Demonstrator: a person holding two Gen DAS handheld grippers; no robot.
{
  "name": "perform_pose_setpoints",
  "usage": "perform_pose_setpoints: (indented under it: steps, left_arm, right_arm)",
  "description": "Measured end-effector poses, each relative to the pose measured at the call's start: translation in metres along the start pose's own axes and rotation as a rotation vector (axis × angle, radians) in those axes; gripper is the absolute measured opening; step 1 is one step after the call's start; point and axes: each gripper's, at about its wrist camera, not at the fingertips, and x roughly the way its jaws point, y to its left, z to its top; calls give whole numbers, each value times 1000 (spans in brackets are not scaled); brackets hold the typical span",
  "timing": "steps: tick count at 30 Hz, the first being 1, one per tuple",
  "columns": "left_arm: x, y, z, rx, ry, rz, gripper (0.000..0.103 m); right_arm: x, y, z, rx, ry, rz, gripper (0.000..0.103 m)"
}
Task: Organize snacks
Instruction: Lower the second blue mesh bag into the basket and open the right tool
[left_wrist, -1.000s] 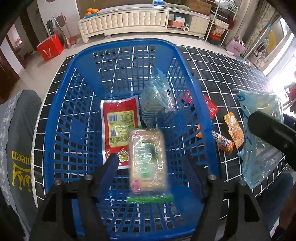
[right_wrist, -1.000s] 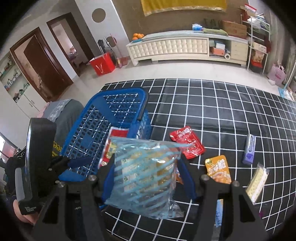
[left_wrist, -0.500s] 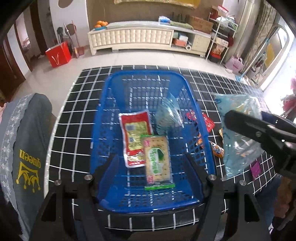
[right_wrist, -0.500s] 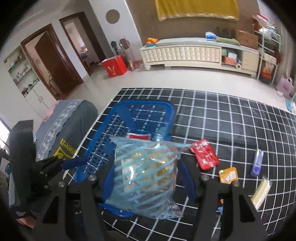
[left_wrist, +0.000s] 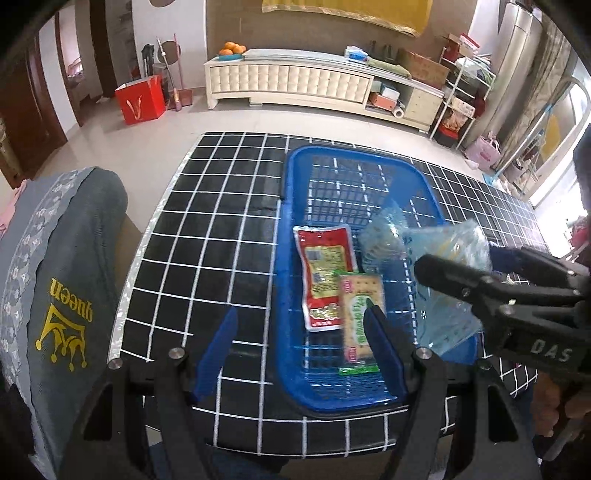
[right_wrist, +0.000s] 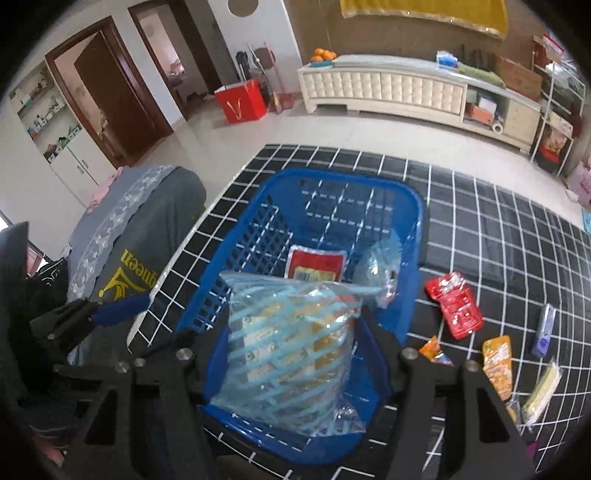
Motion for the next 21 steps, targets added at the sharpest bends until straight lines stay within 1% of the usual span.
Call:
perform_pose_setpoints:
  steps: [3,6,9,12,14,16,18,21]
  left_arm:
    - [2,5,-2,-9,3,-6,69]
    - [4,7,-4,-10,7,-6,69]
    - [7,9,-4,-17,9,-11,69]
    - [8,10,-4,-23,13,-12,69]
    - [8,9,-5,-21,11,-9,69]
    - [9,7,-5,-22,13,-4,69]
    - [9,5,-5,-24,12,-8,69]
    - [5,1,-7,-16,7,-11,69]
  right_arm:
    - [10,2,-3,-17,35,-26,68]
    - [15,1,-5,-17,46,-55,68]
    - [15,1,-7,-19,57,-64,68]
    - [18,3,-8,-36,70,-83,71]
    - [18,5,-10,-53,80,-93,74]
    - [14,4,-10,-47,68,-105,85]
    - [10,1,-10,-39,64,-125,89]
    - [1,-8,-13,-14,51,-102,90]
